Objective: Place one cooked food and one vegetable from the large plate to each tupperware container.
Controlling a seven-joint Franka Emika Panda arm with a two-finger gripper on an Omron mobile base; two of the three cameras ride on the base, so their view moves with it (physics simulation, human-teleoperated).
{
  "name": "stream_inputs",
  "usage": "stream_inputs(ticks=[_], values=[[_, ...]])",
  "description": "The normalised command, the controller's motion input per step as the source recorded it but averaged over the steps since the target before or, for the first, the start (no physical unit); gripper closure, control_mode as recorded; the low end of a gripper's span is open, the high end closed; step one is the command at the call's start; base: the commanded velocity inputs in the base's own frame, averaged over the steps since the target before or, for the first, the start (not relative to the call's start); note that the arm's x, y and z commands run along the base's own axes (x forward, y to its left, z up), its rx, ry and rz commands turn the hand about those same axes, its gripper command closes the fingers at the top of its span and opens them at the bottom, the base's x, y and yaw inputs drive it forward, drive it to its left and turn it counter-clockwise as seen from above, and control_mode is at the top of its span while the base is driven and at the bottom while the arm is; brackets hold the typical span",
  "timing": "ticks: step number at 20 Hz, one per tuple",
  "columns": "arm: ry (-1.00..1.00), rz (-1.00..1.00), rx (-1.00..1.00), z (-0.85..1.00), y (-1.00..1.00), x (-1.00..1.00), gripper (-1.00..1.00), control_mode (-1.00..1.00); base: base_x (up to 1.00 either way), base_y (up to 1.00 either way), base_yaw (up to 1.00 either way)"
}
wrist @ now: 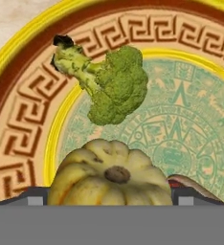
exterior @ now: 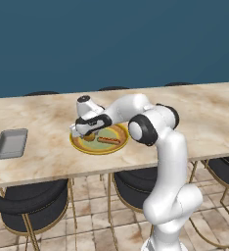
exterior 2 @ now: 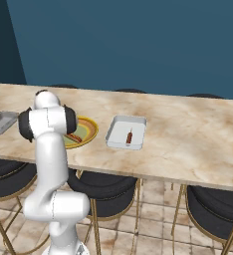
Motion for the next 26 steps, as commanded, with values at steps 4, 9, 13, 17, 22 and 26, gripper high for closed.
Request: stream_inputs(ticks=[4, 9, 13, 17, 22, 26], values=[[-0.15, 0.0, 0.0, 0.73, -0.99, -0.82, 1.0, -1.0, 0.0, 0.0, 0.0], [-0.07, 0.0, 0.05, 0.98, -0.75, -0.38, 1.0, -1.0, 0.0, 0.0, 0.0], [0.07, 0.0, 0.06, 0.95, -0.98, -0.01, 1.0, -1.0, 0.0, 0.0, 0.0], [0.28, 0.0, 0.01, 0.62, -1.0, 0.05, 1.0, -1.0, 0.0, 0.0, 0.0], [0.35, -0.03, 0.0, 0.25, -1.0, 0.19, 1.0, -1.0, 0.0, 0.0, 0.0], [0.28, -0.02, 0.0, -0.13, -0.96, 0.19, 1.0, -1.0, 0.0, 0.0, 0.0]])
